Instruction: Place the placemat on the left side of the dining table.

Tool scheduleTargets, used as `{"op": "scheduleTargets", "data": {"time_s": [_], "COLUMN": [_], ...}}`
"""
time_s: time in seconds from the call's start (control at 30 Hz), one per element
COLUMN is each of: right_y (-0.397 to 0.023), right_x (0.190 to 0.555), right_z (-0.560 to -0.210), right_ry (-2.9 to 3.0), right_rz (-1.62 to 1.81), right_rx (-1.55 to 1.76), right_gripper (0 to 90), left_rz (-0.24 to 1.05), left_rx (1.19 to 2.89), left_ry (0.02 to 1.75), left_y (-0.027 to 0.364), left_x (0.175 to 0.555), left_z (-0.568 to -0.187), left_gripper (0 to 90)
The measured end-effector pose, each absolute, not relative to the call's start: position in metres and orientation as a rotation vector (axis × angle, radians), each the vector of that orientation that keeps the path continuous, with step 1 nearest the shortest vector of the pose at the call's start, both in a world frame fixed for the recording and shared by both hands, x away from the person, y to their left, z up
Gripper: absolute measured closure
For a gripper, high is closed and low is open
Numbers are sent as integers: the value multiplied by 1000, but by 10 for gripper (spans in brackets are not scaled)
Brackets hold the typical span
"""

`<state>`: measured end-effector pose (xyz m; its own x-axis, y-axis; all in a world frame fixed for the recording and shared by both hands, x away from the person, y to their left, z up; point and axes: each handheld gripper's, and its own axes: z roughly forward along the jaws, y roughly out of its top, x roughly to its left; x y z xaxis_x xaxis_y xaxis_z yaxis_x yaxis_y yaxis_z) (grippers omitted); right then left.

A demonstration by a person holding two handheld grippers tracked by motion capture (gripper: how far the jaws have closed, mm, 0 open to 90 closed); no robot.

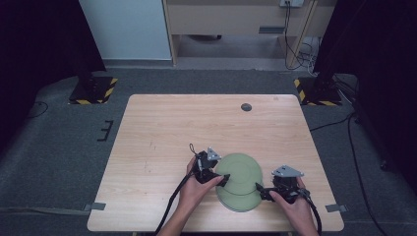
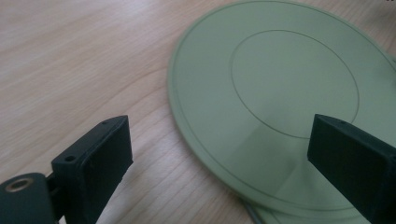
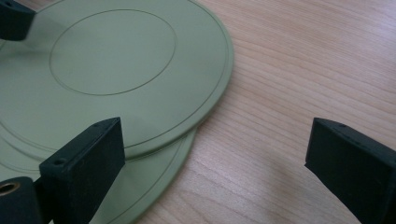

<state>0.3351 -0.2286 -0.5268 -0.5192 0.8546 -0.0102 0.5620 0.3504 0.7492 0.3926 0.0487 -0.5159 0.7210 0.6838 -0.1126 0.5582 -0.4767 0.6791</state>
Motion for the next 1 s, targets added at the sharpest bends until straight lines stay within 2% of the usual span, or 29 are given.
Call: {"op": "scheduleTargets", "data": {"time_s": [0.23, 0.77, 0.87, 0.9, 1.0], "right_y": [-226, -221, -220, -221, -221], "right_x": [334, 334, 334, 334, 334], "right_z": [-527, -528, -528, -529, -529], "right_ry": [2231, 2263, 2267, 2267, 2269], "right_rz": [1019, 1054, 1054, 1057, 1057], "right_rx": [1221, 1211, 1210, 1212, 1216], "right_gripper": [46, 100, 102, 102, 101], "left_rz": [114, 119, 140, 191, 212], "left_rx": [2226, 2228, 2211, 2200, 2184], "left_ry": [946, 942, 956, 954, 942], "left_y": [41, 34, 35, 35, 35], "left_x": [397, 394, 394, 393, 391], "left_z": [-524, -523, -522, -519, -516], "left_gripper": [40, 55, 125, 163, 183]}}
